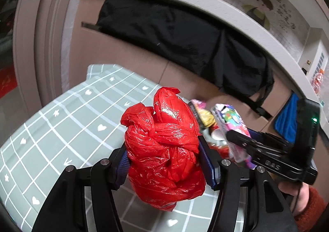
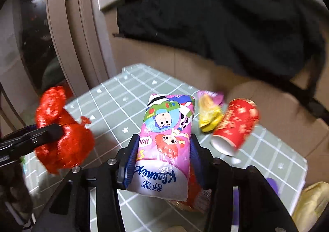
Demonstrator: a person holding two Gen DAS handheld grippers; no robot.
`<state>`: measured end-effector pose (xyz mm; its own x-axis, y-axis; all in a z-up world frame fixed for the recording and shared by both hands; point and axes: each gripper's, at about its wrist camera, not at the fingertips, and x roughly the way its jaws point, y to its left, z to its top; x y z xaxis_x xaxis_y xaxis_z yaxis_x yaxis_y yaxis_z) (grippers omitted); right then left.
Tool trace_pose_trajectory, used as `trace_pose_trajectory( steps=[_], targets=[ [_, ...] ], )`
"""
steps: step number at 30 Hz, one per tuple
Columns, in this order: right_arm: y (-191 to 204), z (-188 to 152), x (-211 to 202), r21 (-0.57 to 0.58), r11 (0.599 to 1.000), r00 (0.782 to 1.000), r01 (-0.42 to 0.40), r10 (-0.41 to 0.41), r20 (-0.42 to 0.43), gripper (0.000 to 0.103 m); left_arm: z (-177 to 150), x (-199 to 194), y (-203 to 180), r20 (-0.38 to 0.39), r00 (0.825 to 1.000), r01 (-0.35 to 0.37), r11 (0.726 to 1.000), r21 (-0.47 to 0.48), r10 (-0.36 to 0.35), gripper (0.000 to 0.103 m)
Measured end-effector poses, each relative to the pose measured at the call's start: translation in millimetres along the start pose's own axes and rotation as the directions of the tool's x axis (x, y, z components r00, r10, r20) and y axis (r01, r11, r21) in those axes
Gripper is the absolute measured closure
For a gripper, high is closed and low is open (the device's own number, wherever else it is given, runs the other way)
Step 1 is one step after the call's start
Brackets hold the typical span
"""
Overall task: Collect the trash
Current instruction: 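Grasp the red plastic bag with the left gripper while the right grasps the pink Kleenex pack, then carry the red bag and Kleenex pack over the bin with both grippers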
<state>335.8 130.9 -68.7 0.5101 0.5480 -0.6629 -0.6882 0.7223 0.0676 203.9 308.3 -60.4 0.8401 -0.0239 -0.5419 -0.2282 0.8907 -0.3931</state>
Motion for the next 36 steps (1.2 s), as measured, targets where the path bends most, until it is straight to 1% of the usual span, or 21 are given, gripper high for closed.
trace_pose_trajectory(
  steps=[5, 7, 10, 14, 16, 19, 23, 28, 33, 36],
  targets=[
    [-18, -1, -49, 0.019, 1.000, 0.997, 0.023, -0.024, 0.075, 0.059, 11, -10, -40, 0.041, 0.999, 0.023, 0.998, 0.056, -0.026, 0.043],
    [-27, -2, -73, 0.021, 0.999, 0.992, 0.046, -0.048, 0.118, 0.059, 15, -13, -58, 0.053, 0.998, 0.034, 0.996, 0.079, -0.038, 0.043],
    [-41, -6, -100, 0.039, 0.997, 0.985, 0.063, -0.068, 0.160, 0.059, 18, -16, -87, 0.067, 0.996, 0.048, 0.992, 0.119, -0.057, 0.043],
    [-70, -17, -140, 0.093, 0.992, 0.970, 0.088, -0.107, 0.218, 0.059, 16, -17, -130, 0.073, 0.994, 0.073, 0.981, 0.182, -0.087, 0.043],
    [-83, -23, -154, 0.115, 0.988, 0.963, 0.103, -0.128, 0.236, 0.059, 12, -16, -153, 0.073, 0.992, 0.088, 0.973, 0.216, -0.106, 0.043],
    [-106, -38, -179, 0.157, 0.978, 0.948, 0.141, -0.179, 0.265, 0.059, 6, -11, -183, 0.062, 0.989, 0.113, 0.962, 0.249, -0.132, 0.043],
    [-136, -58, -210, 0.217, 0.960, 0.930, 0.178, -0.237, 0.282, 0.059, -6, 0, -226, 0.029, 0.984, 0.159, 0.945, 0.285, -0.174, 0.043],
    [-169, -85, -246, 0.279, 0.931, 0.904, 0.234, -0.314, 0.289, 0.059, -22, 13, -279, -0.003, 0.975, 0.209, 0.917, 0.339, -0.221, 0.043],
    [-203, -114, -278, 0.343, 0.896, 0.881, 0.281, -0.383, 0.279, 0.059, -46, 22, -330, -0.046, 0.961, 0.267, 0.875, 0.403, -0.272, 0.043],
    [-216, -128, -288, 0.371, 0.879, 0.872, 0.299, -0.409, 0.268, 0.059, -59, 26, -354, -0.063, 0.953, 0.295, 0.852, 0.432, -0.298, 0.043]
  ],
)
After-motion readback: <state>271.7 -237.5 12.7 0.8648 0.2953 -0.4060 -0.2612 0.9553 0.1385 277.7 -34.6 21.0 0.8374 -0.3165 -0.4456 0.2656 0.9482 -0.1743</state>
